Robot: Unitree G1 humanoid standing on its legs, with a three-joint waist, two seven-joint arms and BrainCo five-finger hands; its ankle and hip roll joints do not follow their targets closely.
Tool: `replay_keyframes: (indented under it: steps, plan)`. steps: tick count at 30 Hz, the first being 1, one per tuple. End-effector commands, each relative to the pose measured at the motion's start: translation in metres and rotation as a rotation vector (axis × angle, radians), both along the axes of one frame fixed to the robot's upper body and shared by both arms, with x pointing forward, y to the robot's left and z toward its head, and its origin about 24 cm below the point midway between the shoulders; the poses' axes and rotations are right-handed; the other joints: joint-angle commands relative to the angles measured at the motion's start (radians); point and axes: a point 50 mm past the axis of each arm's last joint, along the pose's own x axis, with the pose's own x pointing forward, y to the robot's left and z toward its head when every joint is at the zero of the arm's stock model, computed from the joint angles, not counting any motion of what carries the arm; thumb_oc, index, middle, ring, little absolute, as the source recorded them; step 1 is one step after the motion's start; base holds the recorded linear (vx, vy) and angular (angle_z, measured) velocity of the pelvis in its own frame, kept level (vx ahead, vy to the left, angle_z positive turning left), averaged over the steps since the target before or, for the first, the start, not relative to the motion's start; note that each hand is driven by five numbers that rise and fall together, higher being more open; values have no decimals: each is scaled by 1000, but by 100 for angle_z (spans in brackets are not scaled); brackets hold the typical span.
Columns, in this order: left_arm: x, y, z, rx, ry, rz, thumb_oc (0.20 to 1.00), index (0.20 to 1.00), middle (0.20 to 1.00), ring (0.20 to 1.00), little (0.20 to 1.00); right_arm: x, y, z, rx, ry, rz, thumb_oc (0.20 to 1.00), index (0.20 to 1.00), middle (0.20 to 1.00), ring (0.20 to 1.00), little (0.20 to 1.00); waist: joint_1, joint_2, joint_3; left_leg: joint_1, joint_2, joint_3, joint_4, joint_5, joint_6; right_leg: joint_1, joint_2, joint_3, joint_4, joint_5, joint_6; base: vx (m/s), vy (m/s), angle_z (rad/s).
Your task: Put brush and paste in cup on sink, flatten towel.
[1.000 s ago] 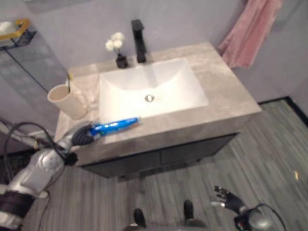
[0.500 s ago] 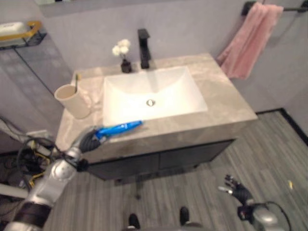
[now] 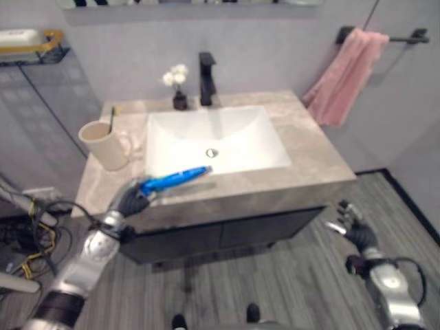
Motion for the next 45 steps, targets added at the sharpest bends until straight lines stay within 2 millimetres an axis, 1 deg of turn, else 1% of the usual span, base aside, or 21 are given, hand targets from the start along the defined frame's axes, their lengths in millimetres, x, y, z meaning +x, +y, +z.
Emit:
replay_keyframes:
  steps: [1,2,6,7,11,12,14,16,17,18,20,21,22,26,27,28,37,41,42,43,45]
  plan:
    - [22,-13,68,-54,-329,-59,200,200,200,200,200,27,7,58,-68,-248,81,1000,1000,1000,1000,1000,12,-22,-41,44,45,-53,17,-110,2,14,-74,-36,6,-3,47,0,0,0]
    - [22,-13,69,-54,-330,-58,200,200,200,200,200,27,7,58,-68,-249,81,1000,1000,1000,1000,1000,11,-22,-40,44,45,-53,17,-110,2,15,-74,-36,6,-3,47,0,0,0]
    - [27,-23,78,-90,-378,-83,200,200,200,200,200,53,40,78,1,-340,189,1000,1000,1000,1000,1000,24,-27,-45,50,45,-59,17,-112,3,26,-74,-38,6,-6,45,-9,6,3]
    - [27,-23,79,-90,-380,-81,200,200,200,200,200,54,41,78,1,-341,191,1000,1000,1000,1000,1000,23,-27,-43,51,44,-59,17,-112,3,27,-74,-37,6,-6,45,0,0,0]
    - [26,-32,89,-140,-448,-93,200,200,200,200,200,75,78,92,27,-386,301,1000,1000,1000,1000,1000,40,-29,-45,59,44,-57,17,-114,6,34,-75,-38,6,-7,43,0,0,0]
    - [26,-32,90,-140,-449,-93,200,200,200,200,200,75,79,92,27,-387,302,1000,1000,1000,1000,1000,40,-29,-44,60,44,-57,17,-114,6,34,-75,-38,6,-7,43,0,0,0]
    - [27,-38,102,-161,-511,-109,200,200,200,200,200,86,102,101,37,-411,363,1000,1000,1000,1000,1000,52,-31,-43,61,43,-57,17,-113,7,39,-75,-44,6,-8,41,0,0,0]
    - [26,-41,111,-174,-551,-120,200,200,200,200,200,91,116,106,46,-423,404,1000,1000,1000,1000,1000,56,-33,-42,62,42,-60,17,-112,7,41,-76,-46,6,-8,40,0,0,0]
    - [28,-47,120,-190,-587,-135,200,200,200,200,200,96,133,113,78,-438,449,1000,1000,1000,1000,1000,60,-35,-41,63,42,-62,17,-111,7,45,-76,-49,6,-7,38,0,0,0]
    - [28,-46,120,-189,-589,-134,200,200,200,200,200,97,134,113,78,-439,450,1000,1000,1000,1000,1000,59,-35,-39,63,42,-62,17,-111,7,46,-76,-49,6,-7,38,6,-2,4]
    - [31,-48,126,-200,-617,-128,200,200,200,200,200,102,150,124,81,-465,494,1000,1000,1000,1000,1000,63,-37,-38,63,41,-64,17,-111,7,49,-77,-51,6,-7,37,1,8,3]
    - [32,-51,134,-210,-654,-132,200,200,200,200,200,106,164,136,81,-495,537,1000,1000,1000,1000,1000,69,-37,-39,63,40,-65,17,-111,8,49,-78,-52,6,-6,37,0,0,0]
    - [32,-51,135,-210,-656,-131,200,200,200,200,200,106,164,137,81,-497,537,1000,1000,1000,1000,1000,68,-37,-37,63,39,-65,17,-111,8,49,-78,-52,6,-6,37,0,0,0]
    - [32,-55,155,-216,-739,-151,200,200,200,200,200,112,191,157,104,-534,616,1000,1000,1000,1000,1000,78,-36,-40,63,37,-66,17,-110,9,47,-81,-51,6,-4,38,0,0,0]
    - [33,-59,163,-218,-772,-163,200,200,200,200,200,112,200,170,113,-567,641,1000,1000,1000,1000,1000,80,-36,-41,61,36,-67,17,-109,10,47,-81,-52,6,-4,38,0,0,0]
    - [33,-59,164,-218,-773,-162,200,200,200,200,200,112,200,170,113,-568,641,1000,1000,1000,1000,1000,80,-36,-40,61,36,-67,17,-109,10,46,-81,-52,6,-4,38,0,0,0]
    - [37,-76,195,-252,-881,-222,200,200,200,200,200,116,232,215,179,-668,717,1000,1000,1000,1000,1000,86,-38,-40,49,33,-77,17,-101,8,43,-83,-62,6,-2,37,1,1,1]
    - [37,-76,196,-252,-881,-222,200,200,200,200,200,116,232,215,179,-669,717,1000,1000,1000,1000,1000,86,-39,-39,48,33,-77,17,-101,8,43,-83,-62,6,-2,37,0,0,0]
    - [38,-81,200,-302,-890,-239,200,200,200,200,200,114,247,221,331,-650,780,1000,1000,1000,1000,1000,90,-40,-41,45,34,-77,17,-98,7,38,-81,-61,6,-2,36,30,-2,0]
    - [39,-83,202,-323,-891,-249,200,200,200,200,200,115,254,229,470,-641,815,1000,1000,1000,1000,1000,96,-43,-41,41,35,-74,17,-97,6,31,-81,-60,6,-3,36,39,-3,-1]
    - [40,-84,205,-325,-898,-255,200,200,200,200,200,115,259,236,524,-651,829,1000,1000,1000,1000,1000,100,-44,-41,39,35,-73,17,-97,6,28,-80,-59,6,-2,37,32,-2,-5]
